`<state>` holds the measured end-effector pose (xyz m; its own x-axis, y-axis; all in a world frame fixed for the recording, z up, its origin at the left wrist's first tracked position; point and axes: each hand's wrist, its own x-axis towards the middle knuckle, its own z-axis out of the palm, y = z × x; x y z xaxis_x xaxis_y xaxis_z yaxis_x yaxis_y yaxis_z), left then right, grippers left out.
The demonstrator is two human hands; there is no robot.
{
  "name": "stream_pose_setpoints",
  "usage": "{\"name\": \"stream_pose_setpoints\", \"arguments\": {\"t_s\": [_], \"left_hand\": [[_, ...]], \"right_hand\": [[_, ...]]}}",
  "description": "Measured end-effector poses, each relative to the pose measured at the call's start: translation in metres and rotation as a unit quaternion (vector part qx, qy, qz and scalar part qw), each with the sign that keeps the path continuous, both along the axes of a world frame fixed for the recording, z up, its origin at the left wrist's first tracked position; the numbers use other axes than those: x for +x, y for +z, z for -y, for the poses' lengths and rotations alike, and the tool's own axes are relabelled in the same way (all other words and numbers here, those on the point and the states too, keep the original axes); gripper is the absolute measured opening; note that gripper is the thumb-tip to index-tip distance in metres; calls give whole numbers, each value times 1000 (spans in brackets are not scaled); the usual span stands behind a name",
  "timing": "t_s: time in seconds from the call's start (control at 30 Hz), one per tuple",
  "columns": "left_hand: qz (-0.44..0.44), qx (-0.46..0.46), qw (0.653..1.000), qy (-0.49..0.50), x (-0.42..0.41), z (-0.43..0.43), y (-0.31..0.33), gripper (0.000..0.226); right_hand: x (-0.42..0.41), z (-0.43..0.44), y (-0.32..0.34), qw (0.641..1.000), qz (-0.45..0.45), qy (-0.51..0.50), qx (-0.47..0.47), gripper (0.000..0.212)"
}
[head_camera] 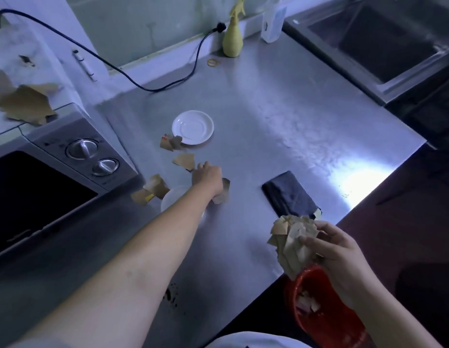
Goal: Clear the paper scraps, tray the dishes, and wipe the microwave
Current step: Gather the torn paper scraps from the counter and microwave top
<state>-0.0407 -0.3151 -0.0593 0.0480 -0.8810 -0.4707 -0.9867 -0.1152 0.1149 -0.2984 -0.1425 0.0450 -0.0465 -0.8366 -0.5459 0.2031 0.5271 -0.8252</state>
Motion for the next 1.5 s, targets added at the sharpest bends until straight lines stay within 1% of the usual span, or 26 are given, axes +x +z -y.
{"name": "stream_pose_setpoints", "arguments": {"t_s": [0.03, 0.07, 0.13, 0.2, 0.27, 0.37, 0.43, 0.53, 0.6, 0.67, 0.77, 0.83, 0.9, 1.0, 1.03, 1.1, 1.17, 1.2, 1.23, 1.27, 1.3, 1.33, 1.4, 1.43, 1.5], "left_hand": [[-26, -18, 999, 15, 1, -1, 1, 27], [-69, -35, 996, 48, 2, -3, 4, 19], [-183, -67, 972, 130, 5, -13, 17, 10], [-287, -107, 931, 199, 11, -32, 35, 7], [-372, -125, 884, 254, 19, -63, 50, 11], [-475, -85, 813, 326, 28, -124, 69, 25], [-516, -95, 777, 348, 31, -167, 86, 28], [-577, -139, 701, 396, 35, -221, 112, 32], [-584, -178, 658, 442, 37, -250, 124, 31], [-587, -212, 620, 475, 38, -275, 131, 27], [-610, -235, 558, 512, 37, -305, 137, 18], [-623, -236, 533, 522, 36, -320, 136, 17], [-623, -235, 526, 529, 33, -328, 134, 16], [-629, -234, 509, 539, 29, -332, 129, 21], [-636, -231, 504, 537, 28, -330, 128, 18], [-647, -219, 504, 528, 28, -324, 126, 13], [-655, -198, 510, 522, 32, -315, 122, 26], [-662, -189, 507, 519, 35, -310, 118, 30], [-667, -185, 503, 518, 40, -304, 115, 30], [-659, -186, 509, 521, 47, -298, 109, 28], [-635, -190, 530, 530, 54, -291, 102, 23], [-591, -196, 564, 542, 62, -283, 92, 17], [-480, -205, 642, 562, 81, -260, 70, 8], [-429, -205, 677, 561, 91, -246, 58, 8], [-347, -186, 746, 537, 110, -216, 38, 22]], "right_hand": [[-2, 1, 0, 1000, 4, 0, -1, 26], [-3, 3, 1, 1000, 10, 3, -3, 23], [-2, 8, 3, 999, 31, 23, -10, 17], [5, 16, 7, 997, 46, 53, -10, 18], [17, 25, 10, 994, 42, 99, -18, 21], [44, 36, 13, 978, 24, 201, -55, 16], [65, 42, 16, 955, 11, 286, -81, 15], [99, 46, 22, 912, 14, 394, -113, 15], [121, 43, 24, 885, 34, 451, -114, 21], [139, 38, 24, 857, 47, 500, -114, 24], [160, 26, 20, 825, 65, 550, -115, 19], [167, 17, 19, 812, 69, 566, -122, 18], [170, 12, 18, 803, 76, 578, -127, 19], [165, 10, 13, 801, 109, 580, -97, 16], [162, 10, 11, 804, 116, 576, -88, 16], [156, 12, 7, 821, 121, 555, -65, 19], [149, 16, 4, 837, 123, 532, -40, 23], [146, 19, 4, 840, 122, 527, -38, 23], [143, 22, 4, 842, 119, 525, -43, 21], [140, 23, 5, 843, 114, 523, -52, 18], [137, 25, 6, 845, 109, 520, -60, 14], [134, 26, 7, 850, 102, 513, -66, 11], [126, 29, 6, 874, 81, 475, -66, 11], [121, 32, 5, 887, 70, 452, -63, 12], [113, 36, 3, 902, 53, 425, -60, 13]]}}
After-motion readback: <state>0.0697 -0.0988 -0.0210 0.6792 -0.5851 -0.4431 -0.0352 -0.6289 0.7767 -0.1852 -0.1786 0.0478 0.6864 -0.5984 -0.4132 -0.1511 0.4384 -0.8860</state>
